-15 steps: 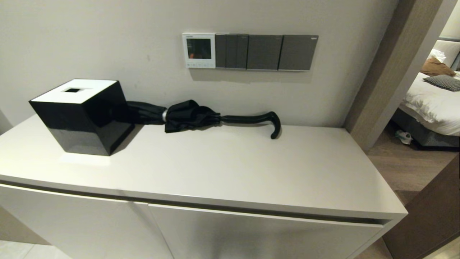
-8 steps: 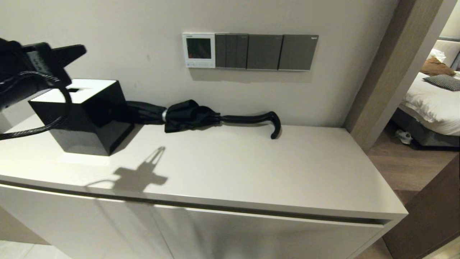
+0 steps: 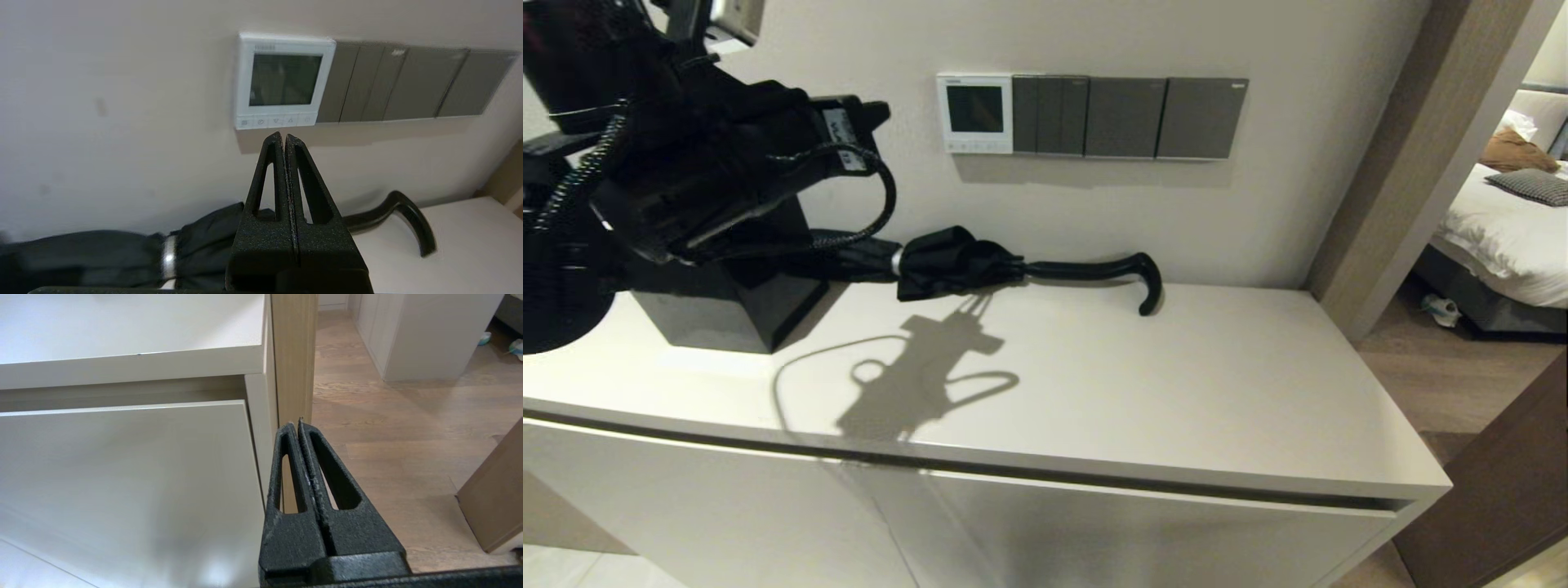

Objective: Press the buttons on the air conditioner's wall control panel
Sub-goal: Turn on the central air conditioner

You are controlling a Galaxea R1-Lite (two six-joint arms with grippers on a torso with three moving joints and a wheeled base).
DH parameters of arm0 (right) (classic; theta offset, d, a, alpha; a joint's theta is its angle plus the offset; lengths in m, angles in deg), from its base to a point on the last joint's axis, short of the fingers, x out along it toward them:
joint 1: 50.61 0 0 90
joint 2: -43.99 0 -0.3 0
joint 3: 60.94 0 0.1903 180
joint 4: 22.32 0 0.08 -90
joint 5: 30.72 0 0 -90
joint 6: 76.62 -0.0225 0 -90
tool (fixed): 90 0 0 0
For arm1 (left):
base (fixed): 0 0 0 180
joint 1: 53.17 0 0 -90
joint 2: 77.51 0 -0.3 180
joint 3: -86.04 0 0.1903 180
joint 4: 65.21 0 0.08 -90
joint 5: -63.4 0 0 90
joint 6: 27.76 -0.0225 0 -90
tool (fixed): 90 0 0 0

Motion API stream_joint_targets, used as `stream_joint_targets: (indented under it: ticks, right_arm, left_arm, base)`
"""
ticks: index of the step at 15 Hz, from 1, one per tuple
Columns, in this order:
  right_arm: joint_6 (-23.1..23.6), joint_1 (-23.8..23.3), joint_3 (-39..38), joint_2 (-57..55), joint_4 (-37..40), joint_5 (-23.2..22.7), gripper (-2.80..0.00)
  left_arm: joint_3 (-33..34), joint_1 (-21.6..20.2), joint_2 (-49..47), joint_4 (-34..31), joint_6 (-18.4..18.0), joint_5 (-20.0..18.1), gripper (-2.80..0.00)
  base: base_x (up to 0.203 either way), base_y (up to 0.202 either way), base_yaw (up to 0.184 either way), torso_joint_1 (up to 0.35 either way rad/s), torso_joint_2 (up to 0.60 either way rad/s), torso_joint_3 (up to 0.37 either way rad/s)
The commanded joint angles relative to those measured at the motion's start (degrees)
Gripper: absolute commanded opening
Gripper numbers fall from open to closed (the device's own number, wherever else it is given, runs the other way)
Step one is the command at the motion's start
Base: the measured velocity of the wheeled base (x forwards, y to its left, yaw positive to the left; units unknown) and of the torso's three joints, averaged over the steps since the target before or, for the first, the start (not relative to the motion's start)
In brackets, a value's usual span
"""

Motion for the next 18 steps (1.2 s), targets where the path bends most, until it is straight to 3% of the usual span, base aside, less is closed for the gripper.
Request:
stream_joint_targets:
  ticks: [1,8,13,18]
  right_arm:
    - [0.0,0.0,-0.2,0.0,0.0,0.0,-2.8]
    - [0.0,0.0,-0.2,0.0,0.0,0.0,-2.8]
    - [0.0,0.0,-0.2,0.0,0.0,0.0,-2.8]
    - [0.0,0.0,-0.2,-0.1,-0.1,0.0,-2.8]
  left_arm:
    - [-3.7,2.0,-6.8,1.2,0.0,0.4,-2.8]
    - [-9.3,5.9,-12.4,1.0,-0.4,5.0,-2.8]
    - [-15.5,8.5,-18.3,1.2,-3.1,11.4,-2.8]
    - [-16.9,9.0,-20.2,1.7,-4.2,11.9,-2.8]
  base:
    - [0.0,0.0,0.0,0.0,0.0,0.0]
    - [0.0,0.0,0.0,0.0,0.0,0.0]
    - [0.0,0.0,0.0,0.0,0.0,0.0]
    - [0.0,0.0,0.0,0.0,0.0,0.0]
